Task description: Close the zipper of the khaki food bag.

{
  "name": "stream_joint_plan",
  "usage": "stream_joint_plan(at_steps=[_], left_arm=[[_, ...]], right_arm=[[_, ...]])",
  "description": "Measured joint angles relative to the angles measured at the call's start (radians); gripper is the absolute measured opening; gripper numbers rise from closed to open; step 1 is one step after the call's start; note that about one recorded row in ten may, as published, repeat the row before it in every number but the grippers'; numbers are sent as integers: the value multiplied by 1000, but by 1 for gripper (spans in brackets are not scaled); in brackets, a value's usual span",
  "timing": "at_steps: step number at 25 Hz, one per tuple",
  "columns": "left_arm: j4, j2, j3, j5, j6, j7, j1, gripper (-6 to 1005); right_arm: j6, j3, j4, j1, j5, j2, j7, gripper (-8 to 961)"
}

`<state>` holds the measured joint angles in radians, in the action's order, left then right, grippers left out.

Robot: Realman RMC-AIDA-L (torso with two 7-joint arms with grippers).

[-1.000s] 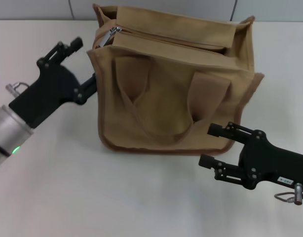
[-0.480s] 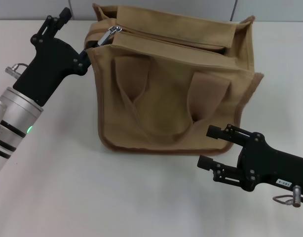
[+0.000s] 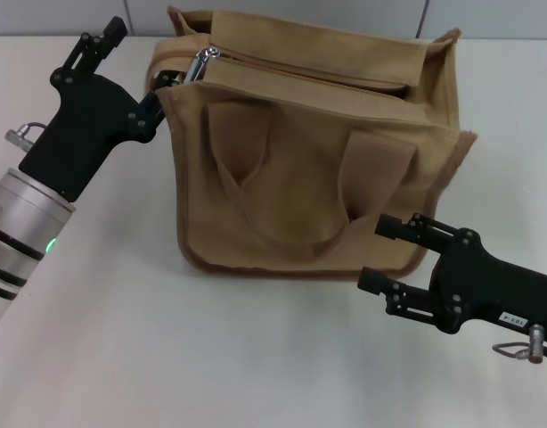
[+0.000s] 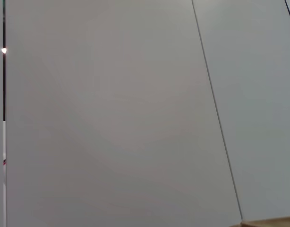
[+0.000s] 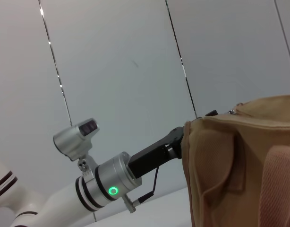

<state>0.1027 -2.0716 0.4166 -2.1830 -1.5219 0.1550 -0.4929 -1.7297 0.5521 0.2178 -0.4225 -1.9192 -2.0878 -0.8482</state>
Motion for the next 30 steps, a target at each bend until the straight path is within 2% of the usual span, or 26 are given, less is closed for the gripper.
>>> stream_joint_plan(at_steps=[9, 19, 24, 30], left_arm=[[14, 1, 2, 5, -6, 39, 8, 663], [25, -2, 17, 8, -37, 39, 10, 216], [50, 0, 27, 2, -52, 30, 21, 83], [51, -1, 25, 0, -52, 34, 20, 56]], right_arm=[[-9, -6, -13, -8, 0, 3, 0, 761], [-15, -6, -23, -8, 0, 4, 0, 761], [-20, -6, -23, -6, 0, 3, 0, 761], [-33, -6, -24, -4, 0, 2, -4, 761]])
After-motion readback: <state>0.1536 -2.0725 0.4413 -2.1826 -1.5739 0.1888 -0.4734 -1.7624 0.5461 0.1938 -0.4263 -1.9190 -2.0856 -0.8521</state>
